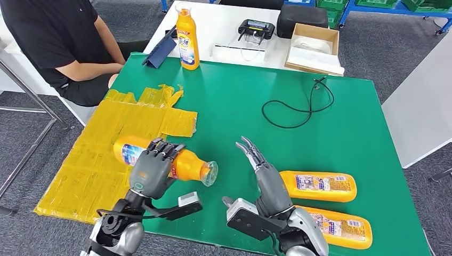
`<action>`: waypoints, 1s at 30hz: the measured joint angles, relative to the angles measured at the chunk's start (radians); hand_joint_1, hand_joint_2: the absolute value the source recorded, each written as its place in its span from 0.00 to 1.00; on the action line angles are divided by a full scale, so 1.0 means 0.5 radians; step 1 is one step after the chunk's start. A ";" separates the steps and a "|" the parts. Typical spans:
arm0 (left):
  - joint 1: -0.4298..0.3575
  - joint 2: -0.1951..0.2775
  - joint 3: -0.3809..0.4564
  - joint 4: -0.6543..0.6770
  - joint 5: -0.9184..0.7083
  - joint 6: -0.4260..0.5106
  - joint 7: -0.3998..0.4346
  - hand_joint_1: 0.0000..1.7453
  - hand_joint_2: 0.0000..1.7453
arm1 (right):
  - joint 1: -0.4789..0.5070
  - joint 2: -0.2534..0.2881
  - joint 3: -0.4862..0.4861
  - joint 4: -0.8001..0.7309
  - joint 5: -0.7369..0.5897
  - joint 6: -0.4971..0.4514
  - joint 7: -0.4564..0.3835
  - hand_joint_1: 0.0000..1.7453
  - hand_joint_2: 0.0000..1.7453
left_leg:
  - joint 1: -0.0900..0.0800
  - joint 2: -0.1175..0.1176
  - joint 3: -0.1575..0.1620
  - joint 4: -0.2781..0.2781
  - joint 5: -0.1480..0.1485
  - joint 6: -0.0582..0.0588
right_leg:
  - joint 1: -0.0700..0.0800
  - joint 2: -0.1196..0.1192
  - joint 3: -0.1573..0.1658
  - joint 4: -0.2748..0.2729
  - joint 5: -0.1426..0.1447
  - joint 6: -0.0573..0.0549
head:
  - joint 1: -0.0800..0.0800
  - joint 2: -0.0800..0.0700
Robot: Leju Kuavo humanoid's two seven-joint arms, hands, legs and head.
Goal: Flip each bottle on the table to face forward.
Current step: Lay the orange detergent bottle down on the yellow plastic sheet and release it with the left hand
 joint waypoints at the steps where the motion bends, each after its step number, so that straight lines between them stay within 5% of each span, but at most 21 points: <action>1: -0.030 0.020 -0.018 0.075 -0.087 0.010 0.060 1.00 1.00 | -0.005 -0.024 -0.001 -0.022 -0.014 0.015 0.007 0.00 1.00 | 0.000 0.000 0.000 0.000 0.000 0.000 | 0.000 0.000 0.000 0.000 0.000 0.000 | 0.000 0.000; 11: -0.222 0.155 -0.046 0.725 -0.299 0.017 0.308 1.00 1.00 | -0.020 -0.283 -0.062 -0.235 -0.124 0.088 0.029 0.00 1.00 | 0.000 0.000 0.000 0.000 0.001 0.001 | 0.000 0.000 0.001 0.000 0.001 0.001 | 0.000 0.000; 21: -0.325 0.246 -0.025 0.888 -0.237 -0.065 0.283 1.00 1.00 | 0.039 -0.403 -0.153 -0.267 -0.150 0.110 -0.011 0.00 1.00 | 0.000 0.000 0.005 0.000 0.000 0.000 | 0.000 0.000 0.006 0.000 0.001 0.001 | 0.000 0.000; 22: -0.327 0.249 -0.025 0.892 -0.236 -0.066 0.282 0.75 1.00 | 0.040 -0.407 -0.156 -0.267 -0.150 0.111 -0.012 0.00 1.00 | 0.000 0.000 0.006 0.000 0.000 0.000 | 0.000 0.000 0.007 0.000 0.001 0.001 | 0.000 0.000; 25: -0.330 0.259 -0.025 0.898 -0.204 -0.077 0.247 0.00 0.25 | 0.043 -0.415 -0.163 -0.268 -0.140 0.111 -0.018 0.00 1.00 | 0.000 0.000 0.009 0.000 0.000 0.001 | 0.000 0.000 0.011 0.000 0.001 0.001 | 0.000 0.000; 26: -0.330 0.266 -0.024 0.895 -0.174 -0.082 0.221 0.00 0.00 | 0.046 -0.417 -0.165 -0.270 -0.133 0.109 -0.025 0.00 1.00 | 0.000 0.000 0.011 0.000 0.000 0.001 | 0.000 0.000 0.012 0.000 0.001 0.001 | 0.000 0.000; 30: -0.294 0.299 -0.004 0.821 0.021 -0.122 0.109 0.00 0.00 | 0.100 -0.433 -0.191 -0.306 -0.083 0.090 -0.078 0.00 1.00 | 0.000 0.000 0.012 0.000 0.000 0.001 | 0.000 -0.001 0.013 0.000 0.000 0.000 | 0.000 0.000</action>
